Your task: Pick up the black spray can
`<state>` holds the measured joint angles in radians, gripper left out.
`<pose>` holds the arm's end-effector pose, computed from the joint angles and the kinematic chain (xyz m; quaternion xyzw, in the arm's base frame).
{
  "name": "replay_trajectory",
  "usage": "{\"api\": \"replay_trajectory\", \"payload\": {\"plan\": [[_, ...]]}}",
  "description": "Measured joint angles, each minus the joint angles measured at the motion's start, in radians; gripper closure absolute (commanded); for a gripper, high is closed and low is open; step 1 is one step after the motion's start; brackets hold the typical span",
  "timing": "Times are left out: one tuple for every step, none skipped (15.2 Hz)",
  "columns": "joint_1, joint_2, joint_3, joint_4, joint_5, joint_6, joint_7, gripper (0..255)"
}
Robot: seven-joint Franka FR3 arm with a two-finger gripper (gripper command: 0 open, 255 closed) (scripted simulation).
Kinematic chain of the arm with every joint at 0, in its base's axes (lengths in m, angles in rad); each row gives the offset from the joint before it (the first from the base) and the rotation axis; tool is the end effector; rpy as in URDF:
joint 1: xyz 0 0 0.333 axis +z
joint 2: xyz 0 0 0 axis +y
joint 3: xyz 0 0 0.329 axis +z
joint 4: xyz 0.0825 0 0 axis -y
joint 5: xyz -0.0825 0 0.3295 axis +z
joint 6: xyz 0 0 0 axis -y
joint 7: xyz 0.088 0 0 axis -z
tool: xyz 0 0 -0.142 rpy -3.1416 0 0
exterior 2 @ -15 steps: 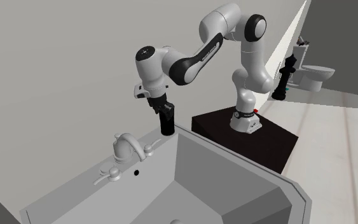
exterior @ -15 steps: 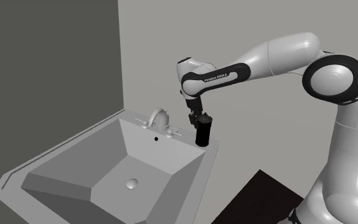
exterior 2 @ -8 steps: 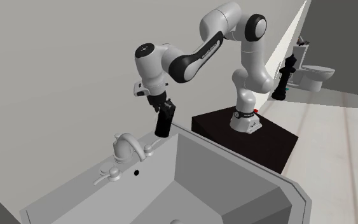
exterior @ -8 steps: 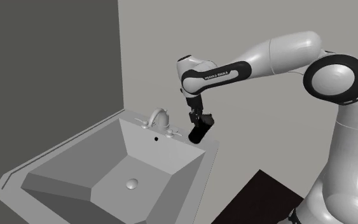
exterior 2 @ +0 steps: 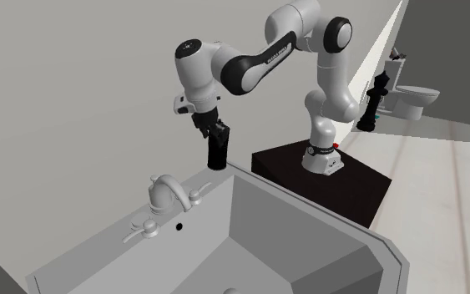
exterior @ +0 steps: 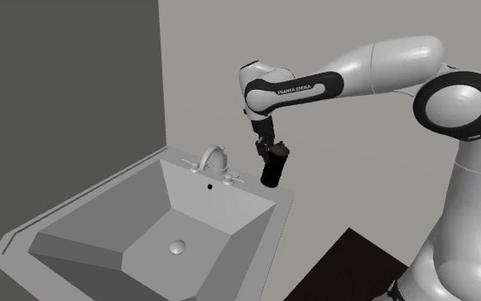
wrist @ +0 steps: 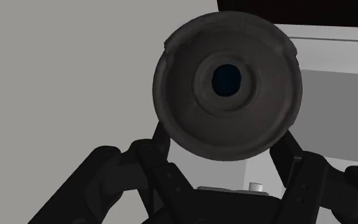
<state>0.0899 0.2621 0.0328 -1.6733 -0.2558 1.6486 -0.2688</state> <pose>0.5482 0.0318 0.4318 0.9580 0.2185 -0.1500 0.1095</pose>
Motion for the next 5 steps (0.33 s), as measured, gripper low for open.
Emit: {"api": "replay_trajectory", "payload": {"plan": [[0.000, -0.003, 0.000, 0.009, 0.000, -0.012, -0.003, 255], [0.000, -0.005, 0.000, 0.020, 0.000, -0.024, -0.007, 255], [0.001, -0.006, 0.000, 0.032, 0.001, -0.036, -0.008, 255], [0.002, -0.008, 0.001, 0.044, 0.001, -0.051, -0.011, 255], [0.002, -0.009, 0.000, 0.052, 0.002, -0.059, -0.013, 255]]}}
